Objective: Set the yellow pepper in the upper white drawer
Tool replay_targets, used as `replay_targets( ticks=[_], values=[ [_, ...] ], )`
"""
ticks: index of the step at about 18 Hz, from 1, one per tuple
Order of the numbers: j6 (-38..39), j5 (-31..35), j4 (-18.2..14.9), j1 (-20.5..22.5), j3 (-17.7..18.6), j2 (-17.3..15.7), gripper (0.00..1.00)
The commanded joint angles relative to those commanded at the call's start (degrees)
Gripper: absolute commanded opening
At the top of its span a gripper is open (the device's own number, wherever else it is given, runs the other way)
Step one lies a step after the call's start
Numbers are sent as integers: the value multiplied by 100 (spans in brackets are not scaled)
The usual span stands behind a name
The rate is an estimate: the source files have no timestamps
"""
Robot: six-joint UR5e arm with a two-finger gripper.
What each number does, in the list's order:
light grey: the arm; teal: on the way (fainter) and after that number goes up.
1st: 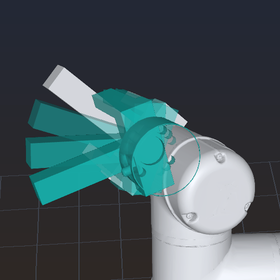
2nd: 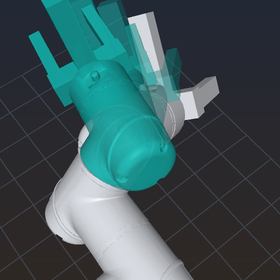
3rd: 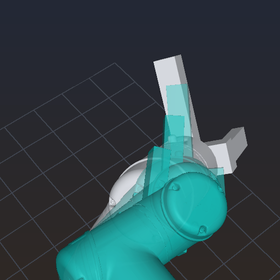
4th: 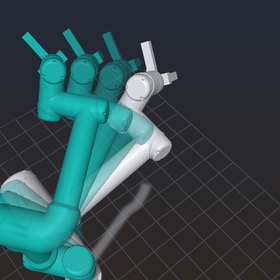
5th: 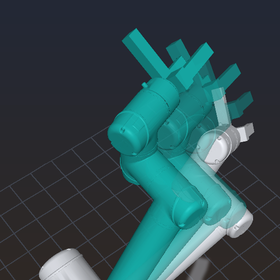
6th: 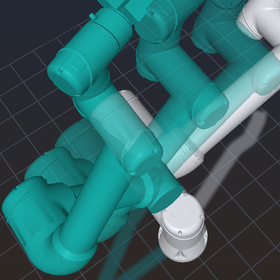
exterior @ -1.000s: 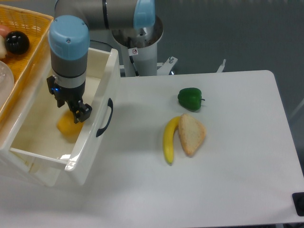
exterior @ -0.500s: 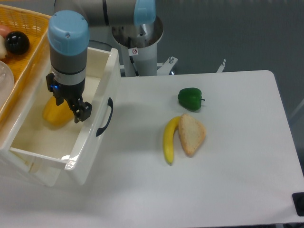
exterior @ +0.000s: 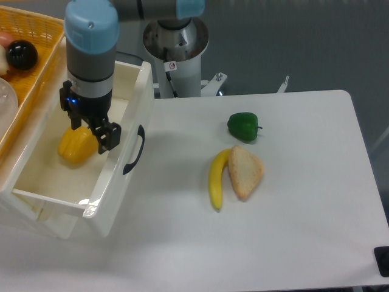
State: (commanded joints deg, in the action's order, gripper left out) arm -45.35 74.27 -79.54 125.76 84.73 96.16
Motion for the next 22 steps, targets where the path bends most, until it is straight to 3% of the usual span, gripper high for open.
replay_targets(
  ticks=[5,9,12,14,18,22],
  values=[
    [-26,0,0,439,0,-255,100],
    [-70,44,44,879,44,-256,100],
    [-394,157,289,1187,88,-107,100],
    [-754,613,439,1257,105,25,100],
    [-2045,896,466,1669,114,333,100],
    [-2539,923,492,2092,105,754,100]
  ],
)
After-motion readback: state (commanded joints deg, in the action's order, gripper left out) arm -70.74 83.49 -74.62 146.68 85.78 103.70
